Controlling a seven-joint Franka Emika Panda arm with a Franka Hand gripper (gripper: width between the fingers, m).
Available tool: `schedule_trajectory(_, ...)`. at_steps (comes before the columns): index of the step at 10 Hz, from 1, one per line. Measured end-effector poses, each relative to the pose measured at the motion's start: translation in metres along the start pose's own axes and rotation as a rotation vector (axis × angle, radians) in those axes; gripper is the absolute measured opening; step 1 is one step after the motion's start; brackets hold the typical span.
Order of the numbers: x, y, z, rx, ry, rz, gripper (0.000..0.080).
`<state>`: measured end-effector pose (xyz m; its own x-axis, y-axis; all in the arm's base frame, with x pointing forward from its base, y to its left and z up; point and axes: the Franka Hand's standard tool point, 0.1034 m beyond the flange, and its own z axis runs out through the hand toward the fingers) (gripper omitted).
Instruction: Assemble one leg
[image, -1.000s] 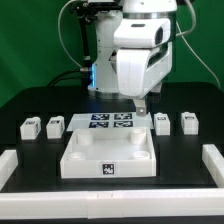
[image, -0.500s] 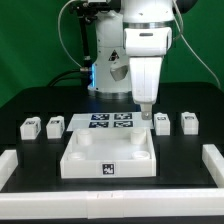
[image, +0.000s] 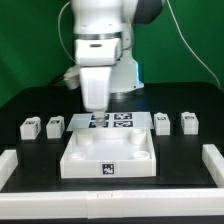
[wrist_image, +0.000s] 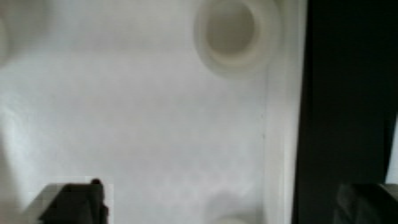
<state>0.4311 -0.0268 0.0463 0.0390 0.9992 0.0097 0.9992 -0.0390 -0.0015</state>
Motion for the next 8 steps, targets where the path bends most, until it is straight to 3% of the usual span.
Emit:
schedule_trajectory(1,0.001,-0.001,-0.001,0.015,-0.001,-0.002,0.0650)
schedule_trajectory(3,-0.002,-0.001,0.001,0.014,-0.001,0.005,0.0650)
schedule_trajectory(4,0.002,-0.006,0.009,-0.010,0.006,-0.006,0.0650)
schedule_trajectory(6,0.006,-0.016,0.032,0.019,0.017,0.004,0.0650)
schedule_trajectory(8,0.007,-0.023,0.039,0.032,0.020,0.012,0.0650)
